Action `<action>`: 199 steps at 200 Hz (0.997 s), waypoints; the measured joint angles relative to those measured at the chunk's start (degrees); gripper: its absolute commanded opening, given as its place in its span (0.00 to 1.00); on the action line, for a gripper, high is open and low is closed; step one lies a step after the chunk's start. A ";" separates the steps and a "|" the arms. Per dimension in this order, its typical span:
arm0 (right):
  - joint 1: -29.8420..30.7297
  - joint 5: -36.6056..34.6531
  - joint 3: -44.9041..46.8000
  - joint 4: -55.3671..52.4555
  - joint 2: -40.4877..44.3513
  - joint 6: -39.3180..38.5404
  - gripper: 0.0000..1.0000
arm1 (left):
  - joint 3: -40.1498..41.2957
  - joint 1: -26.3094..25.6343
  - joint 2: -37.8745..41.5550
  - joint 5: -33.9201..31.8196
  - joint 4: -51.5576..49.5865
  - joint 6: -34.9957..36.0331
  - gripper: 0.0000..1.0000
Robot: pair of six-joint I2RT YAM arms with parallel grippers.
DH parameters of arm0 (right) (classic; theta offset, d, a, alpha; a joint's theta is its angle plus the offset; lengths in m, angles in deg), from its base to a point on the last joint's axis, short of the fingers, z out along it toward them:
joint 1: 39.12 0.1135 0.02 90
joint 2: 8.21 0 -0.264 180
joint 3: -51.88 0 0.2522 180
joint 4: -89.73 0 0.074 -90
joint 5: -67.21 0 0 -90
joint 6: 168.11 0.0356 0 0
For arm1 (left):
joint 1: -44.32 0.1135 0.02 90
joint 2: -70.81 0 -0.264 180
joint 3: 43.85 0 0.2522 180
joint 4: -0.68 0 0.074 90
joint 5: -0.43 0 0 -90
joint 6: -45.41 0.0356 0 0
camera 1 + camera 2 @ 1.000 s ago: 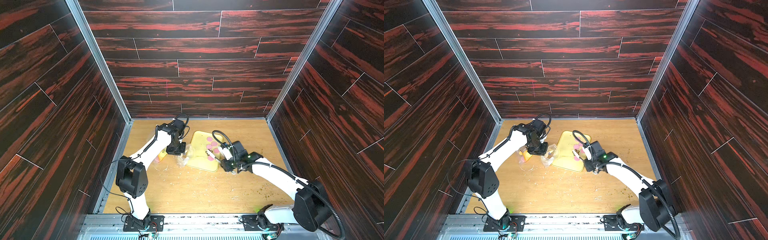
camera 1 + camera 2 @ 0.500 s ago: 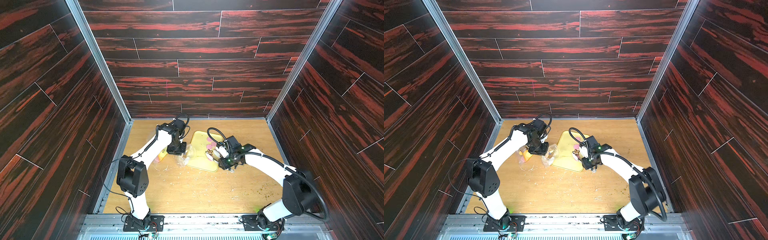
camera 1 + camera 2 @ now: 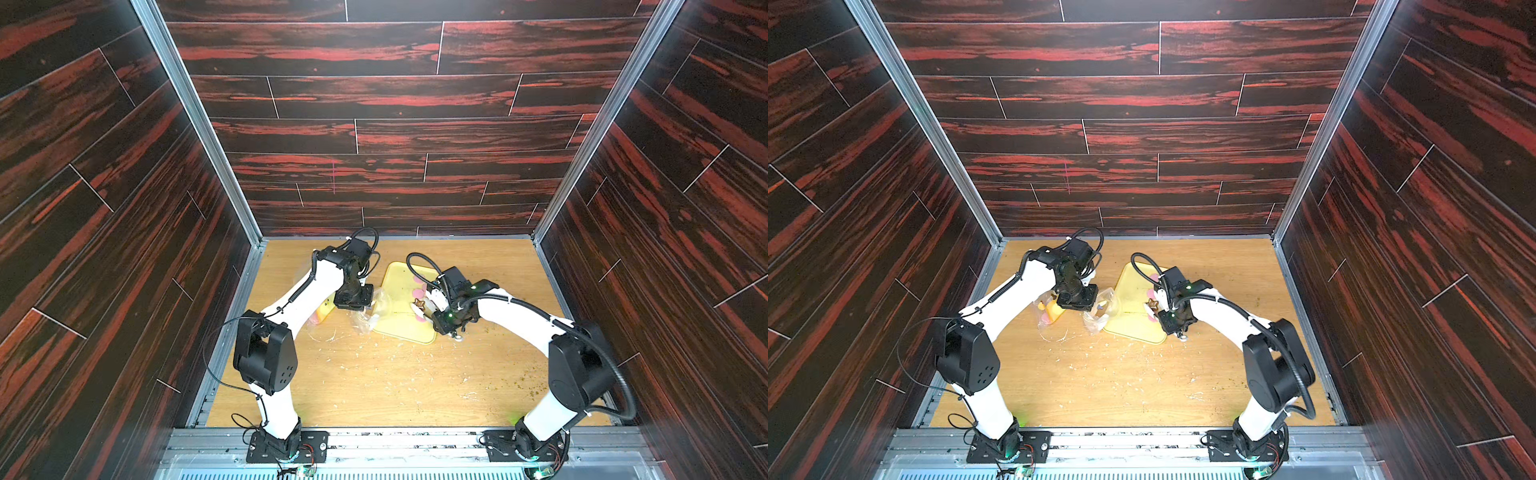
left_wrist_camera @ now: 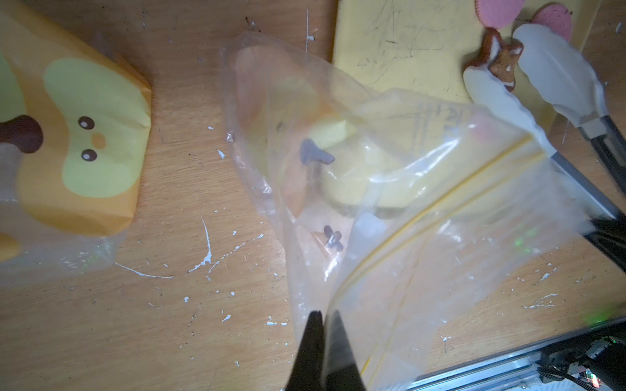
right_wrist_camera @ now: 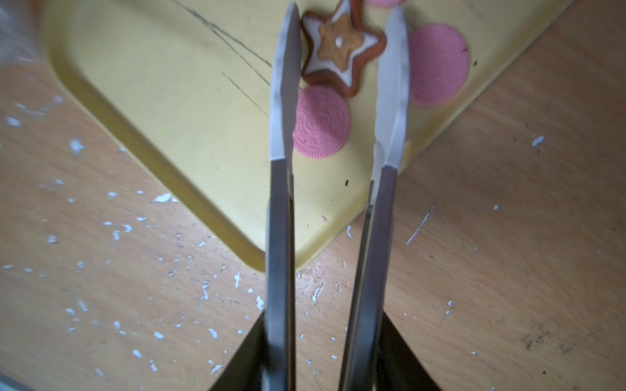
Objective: Put the cookies into a resealable bag to prevent moisture
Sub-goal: Pick up the cookie from the tray.
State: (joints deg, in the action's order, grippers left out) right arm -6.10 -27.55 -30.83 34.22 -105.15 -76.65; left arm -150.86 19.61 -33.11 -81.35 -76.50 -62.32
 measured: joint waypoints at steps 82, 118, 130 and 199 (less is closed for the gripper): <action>0.46 -2.99 -1.29 -1.07 -0.46 0.37 0.37 | 0.00 0.00 -0.50 0.37 0.00 0.00 0.00; 0.46 -2.97 -0.76 -0.52 1.20 0.48 0.36 | -0.76 0.00 -1.33 0.46 0.00 0.02 0.00; 0.44 -2.82 -0.20 -0.24 2.67 0.50 0.36 | -1.20 0.00 -1.55 0.59 0.04 0.11 0.00; 0.31 8.35 3.34 3.39 17.16 0.55 0.35 | -4.50 0.02 -5.14 1.51 0.04 0.52 0.00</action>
State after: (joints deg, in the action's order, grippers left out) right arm -5.80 -19.20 -27.49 37.60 -88.00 -76.11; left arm -155.37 19.63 -38.25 -79.84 -76.45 -61.80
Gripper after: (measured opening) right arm 0.371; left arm 0.049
